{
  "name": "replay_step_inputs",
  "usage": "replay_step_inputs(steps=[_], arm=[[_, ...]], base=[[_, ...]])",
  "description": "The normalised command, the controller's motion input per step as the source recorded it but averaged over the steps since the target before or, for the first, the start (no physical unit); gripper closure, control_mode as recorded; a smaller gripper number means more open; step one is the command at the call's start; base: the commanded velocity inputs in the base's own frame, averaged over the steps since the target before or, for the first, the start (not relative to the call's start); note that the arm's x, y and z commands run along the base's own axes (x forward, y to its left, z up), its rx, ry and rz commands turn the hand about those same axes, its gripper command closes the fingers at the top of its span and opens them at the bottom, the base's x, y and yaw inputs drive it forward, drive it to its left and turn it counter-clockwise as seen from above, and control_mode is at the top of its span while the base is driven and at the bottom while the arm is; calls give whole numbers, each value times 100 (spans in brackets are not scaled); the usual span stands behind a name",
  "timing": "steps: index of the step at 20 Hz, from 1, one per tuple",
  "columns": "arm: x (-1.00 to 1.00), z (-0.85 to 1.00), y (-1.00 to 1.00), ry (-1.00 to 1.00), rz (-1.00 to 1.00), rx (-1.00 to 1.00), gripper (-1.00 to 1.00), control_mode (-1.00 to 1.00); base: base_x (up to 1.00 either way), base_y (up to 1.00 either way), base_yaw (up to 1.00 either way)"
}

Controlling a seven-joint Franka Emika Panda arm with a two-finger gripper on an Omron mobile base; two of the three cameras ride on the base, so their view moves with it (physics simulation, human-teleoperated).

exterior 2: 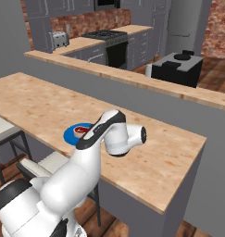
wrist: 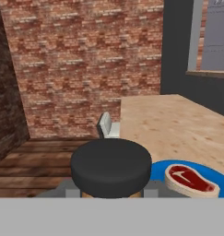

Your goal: Retrieve the shaker from the cabinet and place it next the steak on a plate on the dining table.

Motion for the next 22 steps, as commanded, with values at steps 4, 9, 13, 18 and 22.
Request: replay_step_inputs(steps=[4, 9, 13, 18, 22], arm=[[0, -14, 0, 1, 0, 0, 100, -100], [0, -14, 1, 1, -1, 0, 100, -100], [1, -18, 8, 3, 0, 0, 100, -100], [33, -14, 6, 0, 0, 0, 100, -100], [34, -16, 5, 0, 0, 0, 100, -100]], base=[[0, 0, 0], [0, 0, 0], [0, 0, 0], [0, 0, 0], [0, 0, 0]])
